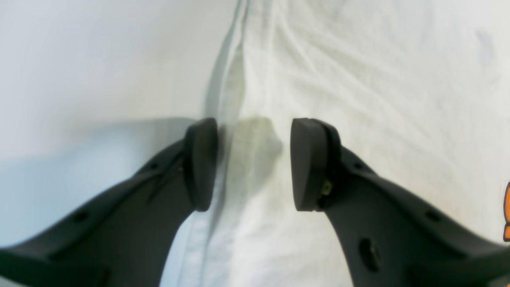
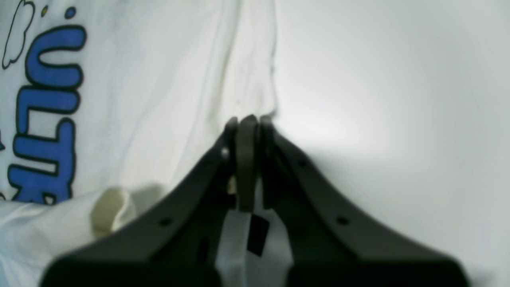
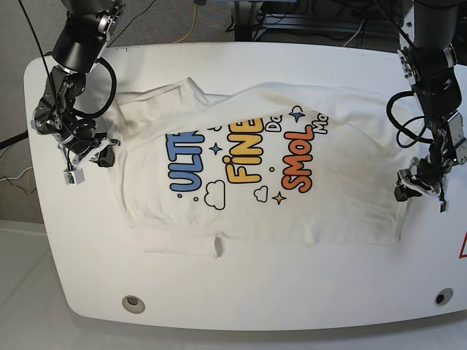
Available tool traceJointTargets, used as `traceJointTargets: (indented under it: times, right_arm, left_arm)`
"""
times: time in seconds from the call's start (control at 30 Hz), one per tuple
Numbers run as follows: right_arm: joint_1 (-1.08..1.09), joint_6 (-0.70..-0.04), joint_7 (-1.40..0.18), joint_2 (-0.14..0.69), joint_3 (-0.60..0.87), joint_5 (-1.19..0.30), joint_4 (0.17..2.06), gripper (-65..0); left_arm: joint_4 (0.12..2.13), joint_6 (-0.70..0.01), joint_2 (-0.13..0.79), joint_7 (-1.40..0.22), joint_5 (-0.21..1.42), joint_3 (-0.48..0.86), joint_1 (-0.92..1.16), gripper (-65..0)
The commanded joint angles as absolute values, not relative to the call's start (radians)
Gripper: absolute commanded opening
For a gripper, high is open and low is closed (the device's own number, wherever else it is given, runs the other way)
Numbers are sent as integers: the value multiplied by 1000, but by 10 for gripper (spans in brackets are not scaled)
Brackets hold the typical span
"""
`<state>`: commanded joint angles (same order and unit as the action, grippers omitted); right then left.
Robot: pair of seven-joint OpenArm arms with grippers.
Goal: Fold the T-shirt properly
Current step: 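Close the left gripper on the side edge near the hem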
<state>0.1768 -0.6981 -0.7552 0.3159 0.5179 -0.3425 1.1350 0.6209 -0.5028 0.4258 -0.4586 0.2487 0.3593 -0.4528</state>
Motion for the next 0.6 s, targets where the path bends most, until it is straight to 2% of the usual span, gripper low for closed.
traceJointTargets:
  times: [0.6]
  right_arm:
    - [179,-698,-764,313,516,-350,1133,-650]
  left_arm:
    - [565,-503,421,-402,243,328,-470,-402]
